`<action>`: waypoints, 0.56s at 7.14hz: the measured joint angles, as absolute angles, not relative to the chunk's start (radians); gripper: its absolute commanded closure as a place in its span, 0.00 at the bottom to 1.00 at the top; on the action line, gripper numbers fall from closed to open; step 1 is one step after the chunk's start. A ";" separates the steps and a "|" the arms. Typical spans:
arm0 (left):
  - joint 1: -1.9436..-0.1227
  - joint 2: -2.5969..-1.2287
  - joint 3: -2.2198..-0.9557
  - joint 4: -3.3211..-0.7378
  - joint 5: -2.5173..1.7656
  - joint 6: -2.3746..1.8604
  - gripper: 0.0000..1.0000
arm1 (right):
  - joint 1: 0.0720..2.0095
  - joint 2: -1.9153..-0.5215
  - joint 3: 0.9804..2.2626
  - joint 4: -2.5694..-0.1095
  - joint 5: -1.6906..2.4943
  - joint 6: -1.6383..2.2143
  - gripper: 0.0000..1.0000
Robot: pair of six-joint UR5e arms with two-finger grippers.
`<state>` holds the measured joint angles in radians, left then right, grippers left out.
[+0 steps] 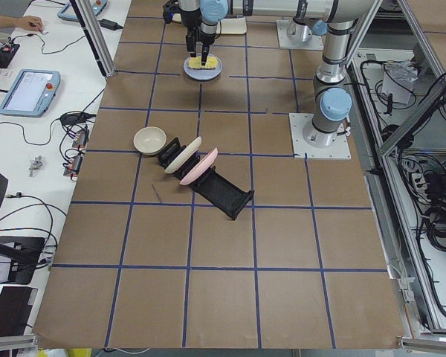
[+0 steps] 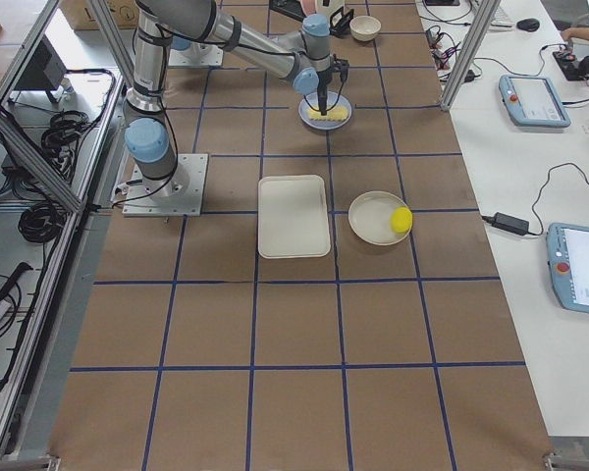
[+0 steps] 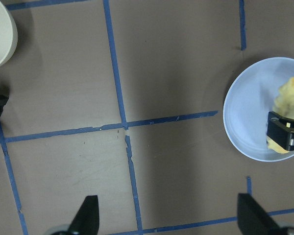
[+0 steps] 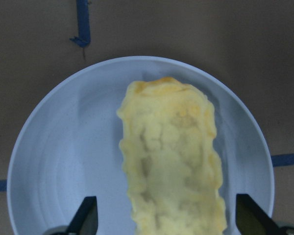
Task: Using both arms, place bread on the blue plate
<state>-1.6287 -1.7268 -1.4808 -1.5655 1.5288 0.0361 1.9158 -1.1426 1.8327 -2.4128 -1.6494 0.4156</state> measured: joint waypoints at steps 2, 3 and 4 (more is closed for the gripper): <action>-1.615 -1.696 -1.539 -1.536 1.526 0.039 0.00 | 1.910 -1.145 1.828 -2.412 -1.650 0.415 0.00; -1.612 -1.692 -1.548 -1.531 1.524 0.040 0.00 | 1.899 -1.153 1.817 -2.408 -1.650 0.413 0.00; -1.612 -1.690 -1.552 -1.528 1.524 0.040 0.00 | 1.887 -1.178 1.789 -2.372 -1.651 0.409 0.00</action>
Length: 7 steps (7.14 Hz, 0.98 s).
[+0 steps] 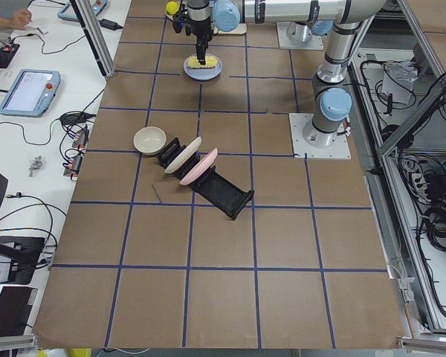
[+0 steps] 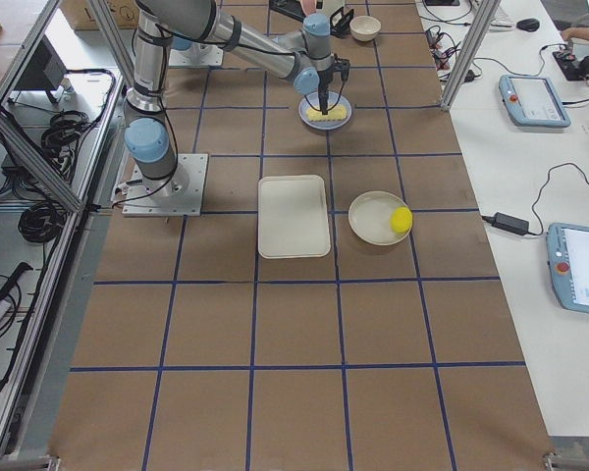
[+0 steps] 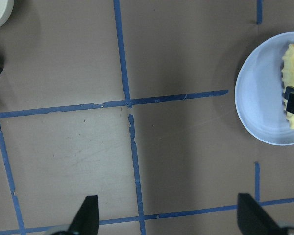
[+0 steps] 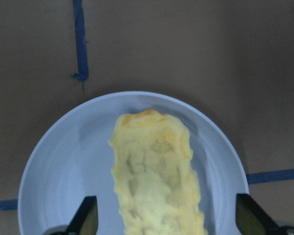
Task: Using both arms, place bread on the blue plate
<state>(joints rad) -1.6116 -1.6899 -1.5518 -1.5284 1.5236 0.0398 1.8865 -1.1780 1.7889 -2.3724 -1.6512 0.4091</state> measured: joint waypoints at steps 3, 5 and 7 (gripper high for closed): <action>-1.611 -1.688 -1.558 -1.527 1.524 0.041 0.00 | 1.805 -1.323 1.607 -1.974 -1.646 0.336 0.00; -1.610 -1.687 -1.559 -1.528 1.526 0.044 0.00 | 1.738 -1.423 1.580 -1.836 -1.644 0.199 0.00; -1.609 -1.684 -1.562 -1.529 1.530 0.051 0.00 | 1.667 -1.542 1.622 -1.783 -1.592 0.138 0.00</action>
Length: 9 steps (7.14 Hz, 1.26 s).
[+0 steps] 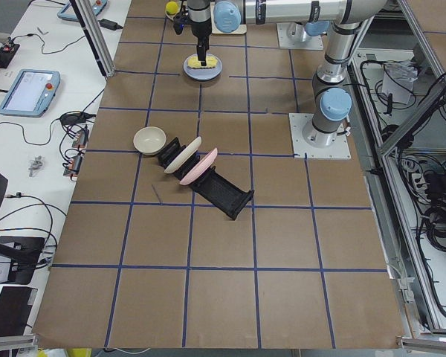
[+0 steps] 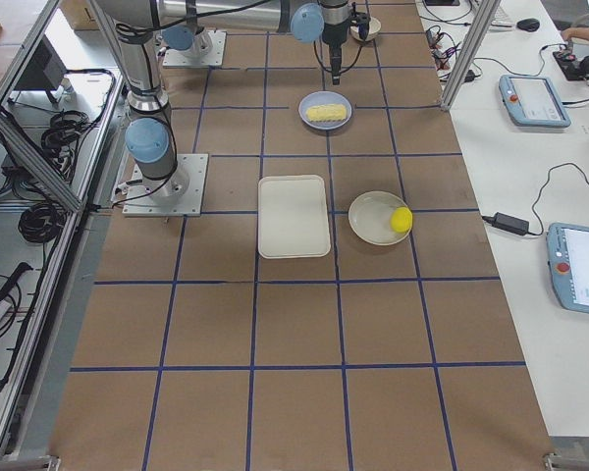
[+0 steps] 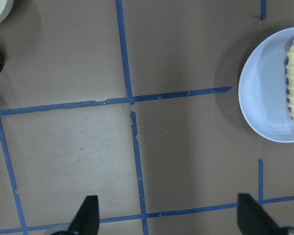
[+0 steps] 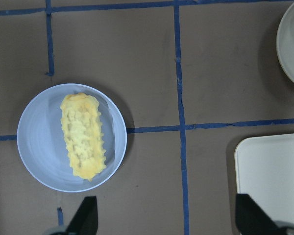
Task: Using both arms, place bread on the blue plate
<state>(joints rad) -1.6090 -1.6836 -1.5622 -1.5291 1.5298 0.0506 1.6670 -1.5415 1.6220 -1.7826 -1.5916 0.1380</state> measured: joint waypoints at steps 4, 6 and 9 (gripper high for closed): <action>-1.610 -1.683 -1.565 -1.530 1.529 0.052 0.00 | 1.528 -1.668 1.625 -1.648 -1.568 0.024 0.00; -1.611 -1.682 -1.566 -1.531 1.529 0.053 0.00 | 1.531 -1.672 1.604 -1.637 -1.566 0.029 0.00; -1.611 -1.681 -1.566 -1.532 1.528 0.054 0.00 | 1.589 -1.669 1.606 -1.643 -1.573 0.036 0.00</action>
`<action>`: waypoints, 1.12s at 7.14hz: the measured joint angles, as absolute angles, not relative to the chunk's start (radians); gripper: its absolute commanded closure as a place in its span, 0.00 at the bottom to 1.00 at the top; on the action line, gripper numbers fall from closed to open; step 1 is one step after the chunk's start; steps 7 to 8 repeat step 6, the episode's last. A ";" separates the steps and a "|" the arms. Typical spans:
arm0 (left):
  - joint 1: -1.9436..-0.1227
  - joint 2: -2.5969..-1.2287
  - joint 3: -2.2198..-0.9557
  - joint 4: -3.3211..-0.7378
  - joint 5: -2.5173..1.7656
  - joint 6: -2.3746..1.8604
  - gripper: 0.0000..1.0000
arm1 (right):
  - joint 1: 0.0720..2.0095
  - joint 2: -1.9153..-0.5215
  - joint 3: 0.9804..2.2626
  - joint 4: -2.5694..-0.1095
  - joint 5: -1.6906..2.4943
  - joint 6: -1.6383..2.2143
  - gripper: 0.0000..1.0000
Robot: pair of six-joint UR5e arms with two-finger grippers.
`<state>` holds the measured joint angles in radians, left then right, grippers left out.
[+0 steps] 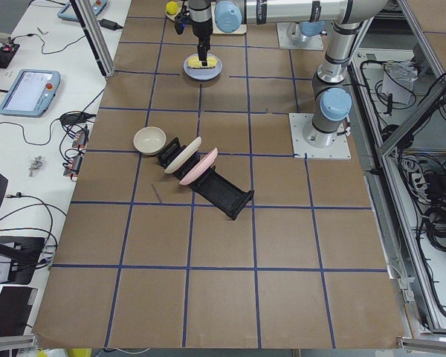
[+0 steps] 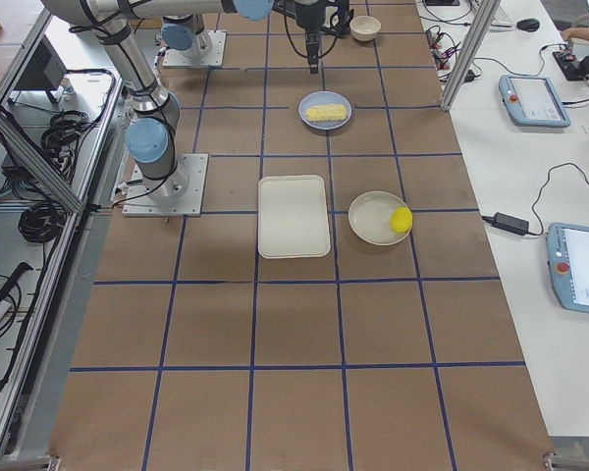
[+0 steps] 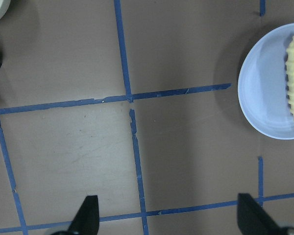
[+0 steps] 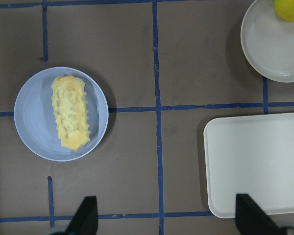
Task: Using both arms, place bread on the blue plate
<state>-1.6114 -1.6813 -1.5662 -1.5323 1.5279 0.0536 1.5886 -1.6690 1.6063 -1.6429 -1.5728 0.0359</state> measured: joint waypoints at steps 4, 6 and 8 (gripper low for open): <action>-1.612 -1.681 -1.569 -1.533 1.528 0.054 0.00 | 1.596 -1.666 1.612 -1.624 -1.587 0.036 0.00; -1.612 -1.671 -1.593 -1.530 1.528 0.053 0.00 | 1.596 -1.659 1.616 -1.587 -1.589 0.036 0.00; -1.612 -1.671 -1.593 -1.530 1.528 0.053 0.00 | 1.596 -1.659 1.616 -1.587 -1.589 0.036 0.00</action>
